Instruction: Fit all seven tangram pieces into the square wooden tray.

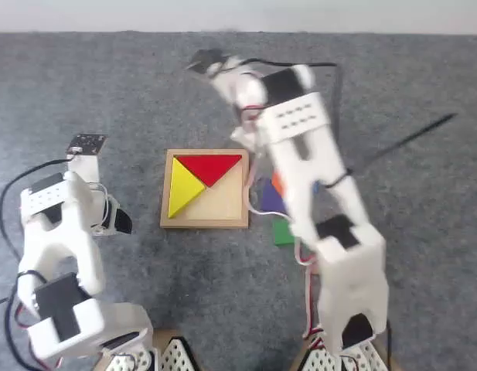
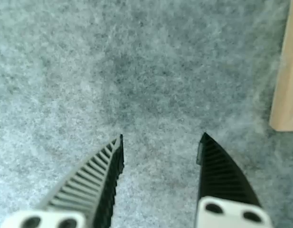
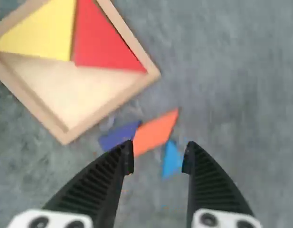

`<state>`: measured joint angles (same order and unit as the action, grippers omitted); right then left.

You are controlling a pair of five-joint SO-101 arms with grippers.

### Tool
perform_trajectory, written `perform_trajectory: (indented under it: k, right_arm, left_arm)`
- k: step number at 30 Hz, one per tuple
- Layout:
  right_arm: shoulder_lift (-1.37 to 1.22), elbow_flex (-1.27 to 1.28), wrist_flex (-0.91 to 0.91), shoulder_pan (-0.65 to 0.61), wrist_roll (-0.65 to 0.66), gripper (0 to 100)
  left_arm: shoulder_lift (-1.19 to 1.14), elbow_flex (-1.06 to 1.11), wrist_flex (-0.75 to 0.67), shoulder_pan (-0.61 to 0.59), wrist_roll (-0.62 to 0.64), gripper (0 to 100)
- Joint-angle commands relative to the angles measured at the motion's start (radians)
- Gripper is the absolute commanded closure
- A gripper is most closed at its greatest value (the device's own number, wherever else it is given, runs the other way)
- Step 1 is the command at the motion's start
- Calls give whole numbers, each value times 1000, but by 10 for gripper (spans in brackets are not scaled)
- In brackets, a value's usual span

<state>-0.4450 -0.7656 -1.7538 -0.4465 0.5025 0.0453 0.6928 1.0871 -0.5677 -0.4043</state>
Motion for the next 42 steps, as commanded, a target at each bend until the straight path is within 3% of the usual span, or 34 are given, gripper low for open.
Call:
perform_trajectory:
  k: [1,6,10,15,20,27,29,42]
  right_arm:
    - [255,209,-30,94,-75,837]
    - [438,500,48,202,-44,837]
    - [568,773,116,211,40,838]
    - [723,1082,340,206,28,839]
    - [671,1137,550,94,-212,837]
    - [278,885,650,45,-916,800]
    - [174,812,650,45,-1039,781]
    - [-70,591,659,50,-1030,779]
  left_arm:
    - [12,-2,-14,-2,-8,754]
    - [12,-2,-14,-2,-8,754]
    - [12,-2,-14,-2,-8,754]
    - [12,-2,-14,-2,-8,754]
    - [12,-2,-14,-2,-8,754]
    - [12,-2,-14,-2,-8,754]
    - [12,-2,-14,-2,-8,754]
    - [12,-2,-14,-2,-8,754]
